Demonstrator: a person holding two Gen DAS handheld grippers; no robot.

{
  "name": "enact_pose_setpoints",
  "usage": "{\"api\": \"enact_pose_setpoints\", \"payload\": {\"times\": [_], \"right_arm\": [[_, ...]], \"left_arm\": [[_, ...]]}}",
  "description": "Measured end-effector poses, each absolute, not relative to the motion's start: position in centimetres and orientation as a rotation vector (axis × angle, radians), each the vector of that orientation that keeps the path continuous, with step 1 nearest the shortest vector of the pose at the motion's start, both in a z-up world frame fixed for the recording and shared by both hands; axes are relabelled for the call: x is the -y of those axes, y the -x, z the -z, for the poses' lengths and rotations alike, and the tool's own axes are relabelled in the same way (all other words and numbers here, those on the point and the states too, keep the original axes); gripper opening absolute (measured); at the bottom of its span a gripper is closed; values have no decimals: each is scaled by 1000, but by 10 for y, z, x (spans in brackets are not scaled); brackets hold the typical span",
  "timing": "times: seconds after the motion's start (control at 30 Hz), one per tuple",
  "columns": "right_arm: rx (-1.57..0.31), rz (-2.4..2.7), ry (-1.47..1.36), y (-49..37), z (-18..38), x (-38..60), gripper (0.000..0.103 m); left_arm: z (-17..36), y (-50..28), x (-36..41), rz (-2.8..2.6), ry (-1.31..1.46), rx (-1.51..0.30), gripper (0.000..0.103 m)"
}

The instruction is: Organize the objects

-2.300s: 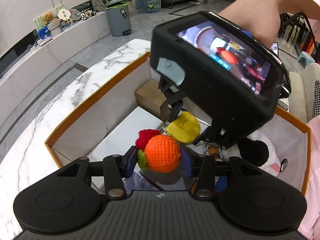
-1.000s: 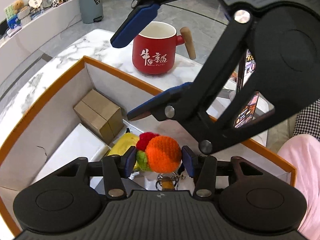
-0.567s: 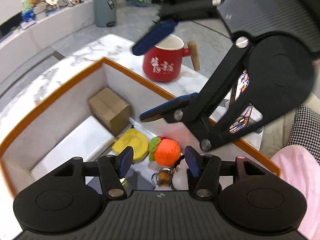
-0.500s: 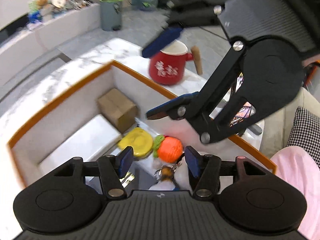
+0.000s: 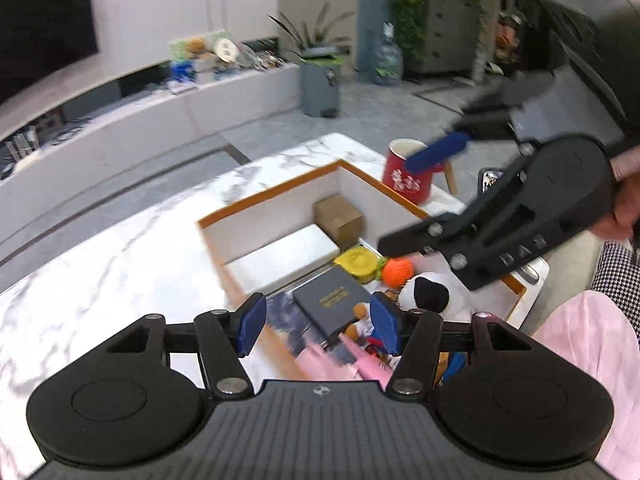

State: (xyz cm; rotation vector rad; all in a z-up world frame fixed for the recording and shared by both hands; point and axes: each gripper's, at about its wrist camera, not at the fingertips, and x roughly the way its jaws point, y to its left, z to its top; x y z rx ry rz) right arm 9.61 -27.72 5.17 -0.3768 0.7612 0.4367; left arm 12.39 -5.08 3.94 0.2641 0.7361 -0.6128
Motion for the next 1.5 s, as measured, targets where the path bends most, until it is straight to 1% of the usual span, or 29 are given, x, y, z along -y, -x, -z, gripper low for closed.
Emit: {"api": "enact_pose_setpoints", "payload": {"times": [0.07,0.1,0.17,0.23,0.27,0.4,0.47,0.5,0.6,0.7,0.83,0.97,1.2,1.5], "right_arm": [[-741,-430,318,-78,-56,272,80],[-725,-433,285,-68,-58,270,83],[-670,-428,234,-46,-59,266,84],[-615,-403,194,-24,-58,265,88],[-594,-387,171,-15,-57,265,89],[-549,-331,93,19,-49,264,93],[-520,-302,67,34,-47,263,95],[-502,-287,49,41,-46,264,98],[-452,-239,-9,59,-46,266,99],[-416,-183,-54,72,-45,270,102],[-395,-128,-66,84,-39,271,102],[-415,-104,-66,87,-27,271,102],[-483,-95,-112,84,-9,273,102],[-546,-63,-78,72,11,272,102]], "left_arm": [[-46,-112,40,586,-226,-710,68],[-48,-106,34,572,-204,-691,68],[-55,-91,19,525,-161,-639,75],[-58,-78,12,476,-134,-581,76],[-59,-70,9,447,-125,-552,79],[-58,-44,7,344,-121,-454,86],[-56,-32,7,299,-123,-429,92],[-55,-26,8,278,-124,-419,92],[-49,-15,11,222,-118,-412,93],[-42,-8,9,222,-96,-427,93],[-30,-5,5,204,-49,-473,93],[-19,-7,1,151,-45,-519,93],[-2,-1,4,108,-76,-538,94],[10,-13,11,104,-91,-594,94]]}}
